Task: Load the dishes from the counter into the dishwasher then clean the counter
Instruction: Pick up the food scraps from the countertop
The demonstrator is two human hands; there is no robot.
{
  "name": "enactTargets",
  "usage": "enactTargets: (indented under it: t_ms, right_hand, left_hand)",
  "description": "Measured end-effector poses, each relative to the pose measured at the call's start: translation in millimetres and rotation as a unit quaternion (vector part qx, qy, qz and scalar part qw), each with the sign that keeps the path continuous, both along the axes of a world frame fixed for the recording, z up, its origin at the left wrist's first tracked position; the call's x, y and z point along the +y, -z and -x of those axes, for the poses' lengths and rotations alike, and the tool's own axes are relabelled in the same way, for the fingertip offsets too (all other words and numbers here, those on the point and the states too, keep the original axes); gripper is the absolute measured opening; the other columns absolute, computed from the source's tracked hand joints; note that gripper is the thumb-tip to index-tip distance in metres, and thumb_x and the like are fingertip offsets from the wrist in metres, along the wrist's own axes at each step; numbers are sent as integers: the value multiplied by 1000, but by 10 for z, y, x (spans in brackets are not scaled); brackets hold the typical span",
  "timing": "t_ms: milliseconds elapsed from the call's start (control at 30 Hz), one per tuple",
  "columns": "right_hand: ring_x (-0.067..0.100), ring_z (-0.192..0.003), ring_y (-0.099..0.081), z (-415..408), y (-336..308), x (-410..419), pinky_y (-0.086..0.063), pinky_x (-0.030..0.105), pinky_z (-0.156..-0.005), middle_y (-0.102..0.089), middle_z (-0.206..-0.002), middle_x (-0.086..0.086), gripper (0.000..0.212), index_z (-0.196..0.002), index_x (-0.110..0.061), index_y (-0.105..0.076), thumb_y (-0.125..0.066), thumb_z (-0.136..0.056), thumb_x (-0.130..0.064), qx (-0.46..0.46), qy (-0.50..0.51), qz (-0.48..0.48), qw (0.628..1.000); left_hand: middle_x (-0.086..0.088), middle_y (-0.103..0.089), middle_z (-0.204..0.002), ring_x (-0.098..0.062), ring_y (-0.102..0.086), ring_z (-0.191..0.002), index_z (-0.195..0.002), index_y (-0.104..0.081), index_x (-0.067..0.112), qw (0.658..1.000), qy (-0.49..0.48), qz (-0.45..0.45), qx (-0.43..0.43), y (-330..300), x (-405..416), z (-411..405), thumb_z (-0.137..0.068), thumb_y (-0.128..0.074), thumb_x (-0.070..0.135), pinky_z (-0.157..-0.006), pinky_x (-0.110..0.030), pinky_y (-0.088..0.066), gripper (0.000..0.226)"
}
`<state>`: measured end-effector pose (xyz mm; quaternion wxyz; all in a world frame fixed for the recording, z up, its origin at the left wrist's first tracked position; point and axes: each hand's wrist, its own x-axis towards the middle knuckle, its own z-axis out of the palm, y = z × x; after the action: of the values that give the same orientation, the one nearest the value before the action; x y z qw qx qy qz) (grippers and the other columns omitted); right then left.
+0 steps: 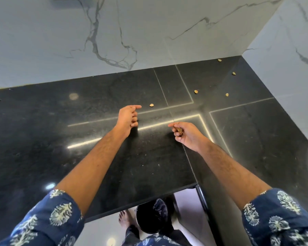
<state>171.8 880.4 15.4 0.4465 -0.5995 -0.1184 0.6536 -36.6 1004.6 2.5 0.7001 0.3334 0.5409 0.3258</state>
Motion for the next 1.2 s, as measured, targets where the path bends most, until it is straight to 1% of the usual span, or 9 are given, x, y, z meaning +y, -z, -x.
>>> enactTargets:
  t_ms: [67, 200, 400, 633, 700, 800, 867, 1067, 1200]
  right_hand:
    - [8, -50, -34, -207, 24, 74, -26, 19, -43, -44, -64, 1, 28, -103, 1, -64, -36, -99, 0, -28, -12, 5, 1000]
    - [6, -43, -25, -510, 59, 276, -18, 18, -38, -32, -59, -3, 33, -95, -1, -64, -31, -100, 1, -102, -37, 26, 994]
    - [6, -43, -22, -699, 142, 440, -17, 19, -36, -35, -53, -6, 35, -91, -3, -67, -33, -96, 4, -129, -64, 13, 989]
    - [6, -44, -22, -818, 203, 495, -16, 19, -37, -36, -54, -5, 33, -93, -3, -66, -34, -97, 1, -101, -63, -13, 993]
    - [6, -44, -25, -896, 182, 549, -19, 19, -39, -39, -56, -6, 31, -92, -7, -66, -36, -97, -4, -151, -69, -29, 986]
    - [2, -58, -46, -1119, 138, 671, -34, 22, -55, -55, -67, -15, 32, -90, -13, -64, -36, -103, -20, -402, -81, -83, 908]
    - [15, -68, -51, -1326, 130, 774, -37, 30, -66, -61, -81, -8, 29, -96, -10, -61, -35, -105, -20, -515, -78, -104, 847]
    - [25, -73, -55, -1734, 179, 1083, -44, 39, -64, -55, -77, -1, 22, -109, -13, -52, -34, -99, -4, -598, -115, -81, 789]
    - [27, -79, -59, -1771, 277, 1233, -48, 42, -68, -62, -87, 3, 17, -103, -12, -46, -39, -104, -28, -641, -144, -56, 752]
  left_hand:
    - [5, -44, -66, -9, -42, -50, -94, -57, 19, 983, 37, -96, 155, 19, 96, -231, -98, -53, 25, -44, -24, -33, 8]
    - [2, -60, -83, -19, -58, -74, -104, -49, 18, 852, 194, -280, 398, 134, 271, -436, -93, -64, 44, -66, -34, -45, 32]
    - [-1, -61, -86, -27, -59, -76, -101, -40, 21, 723, 264, -356, 530, 227, 465, -593, -98, -48, 54, -65, -39, -45, 34]
    - [-7, -66, -90, -32, -64, -77, -99, -42, 18, 464, 398, -502, 612, 233, 604, -701, -106, -29, 37, -60, -40, -48, 24]
    - [-6, -64, -82, -33, -62, -71, -93, -42, 17, 490, 388, -500, 600, 226, 519, -779, -105, -31, 35, -59, -41, -49, 24]
    - [-5, -52, -69, -36, -50, -63, -88, -37, 13, 698, 271, -450, 486, 198, 349, -1123, -105, -33, 32, -57, -40, -37, 25]
    - [-6, -50, -71, -33, -45, -63, -89, -36, 12, 756, 255, -434, 419, 190, 281, -1433, -106, -34, 29, -61, -40, -35, 24]
    - [-6, -68, -91, -30, -61, -76, -97, -52, 13, 690, 309, -527, 390, 415, 205, -1843, -98, -41, 6, -68, -33, -36, 14]
    - [-6, -70, -97, -27, -63, -84, -104, -56, 11, 681, 291, -553, 382, 487, 236, -1835, -92, -45, 0, -74, -33, -37, 20]
